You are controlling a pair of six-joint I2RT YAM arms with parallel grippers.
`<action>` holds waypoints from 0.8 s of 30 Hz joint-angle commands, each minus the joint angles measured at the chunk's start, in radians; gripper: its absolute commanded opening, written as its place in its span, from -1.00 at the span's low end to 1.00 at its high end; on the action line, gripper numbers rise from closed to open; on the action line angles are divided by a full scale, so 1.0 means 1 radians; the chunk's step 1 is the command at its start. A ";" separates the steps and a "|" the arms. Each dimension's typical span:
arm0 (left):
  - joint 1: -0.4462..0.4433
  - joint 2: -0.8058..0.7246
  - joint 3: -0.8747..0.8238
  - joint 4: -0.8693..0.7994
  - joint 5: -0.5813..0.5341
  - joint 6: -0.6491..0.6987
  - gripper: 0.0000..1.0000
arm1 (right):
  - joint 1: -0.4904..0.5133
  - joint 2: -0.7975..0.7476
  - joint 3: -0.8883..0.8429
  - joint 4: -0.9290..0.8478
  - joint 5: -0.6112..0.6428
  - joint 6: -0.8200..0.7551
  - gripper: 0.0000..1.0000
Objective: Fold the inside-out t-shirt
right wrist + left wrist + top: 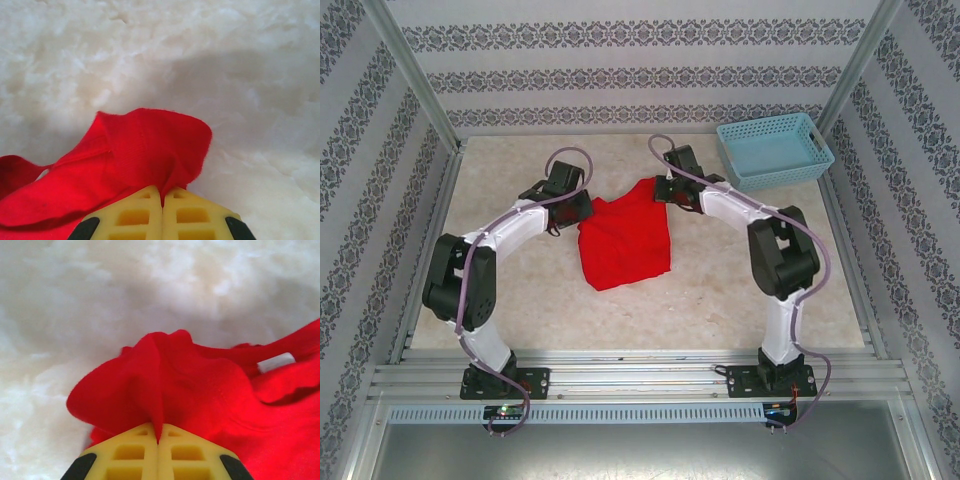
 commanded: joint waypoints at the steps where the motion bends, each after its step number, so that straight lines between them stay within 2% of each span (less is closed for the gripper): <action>1: 0.032 0.042 -0.001 0.022 -0.060 -0.008 -0.83 | 0.004 0.081 0.079 -0.047 0.011 -0.017 -0.91; 3: 0.044 0.071 0.010 0.000 -0.052 -0.002 -0.53 | 0.005 0.110 0.104 -0.068 0.015 -0.018 -0.47; 5: 0.051 0.081 0.006 -0.003 -0.013 0.012 -0.11 | 0.002 0.109 0.109 -0.103 0.031 -0.015 -0.06; 8: 0.052 0.051 -0.029 0.002 0.016 0.028 0.33 | -0.006 0.049 0.040 -0.101 0.044 0.011 0.36; 10: 0.053 0.018 -0.073 0.025 0.034 0.024 0.48 | -0.012 0.006 -0.021 -0.078 0.036 0.034 0.52; 15: 0.052 -0.024 -0.182 0.157 0.157 -0.008 0.58 | -0.001 -0.004 -0.088 -0.063 -0.027 0.089 0.67; 21: 0.048 0.038 -0.213 0.282 0.250 -0.036 0.58 | 0.042 0.103 -0.035 -0.075 -0.063 0.119 0.67; 24: 0.038 0.060 -0.200 0.299 0.252 -0.031 0.52 | 0.068 0.153 0.003 -0.101 -0.072 0.139 0.60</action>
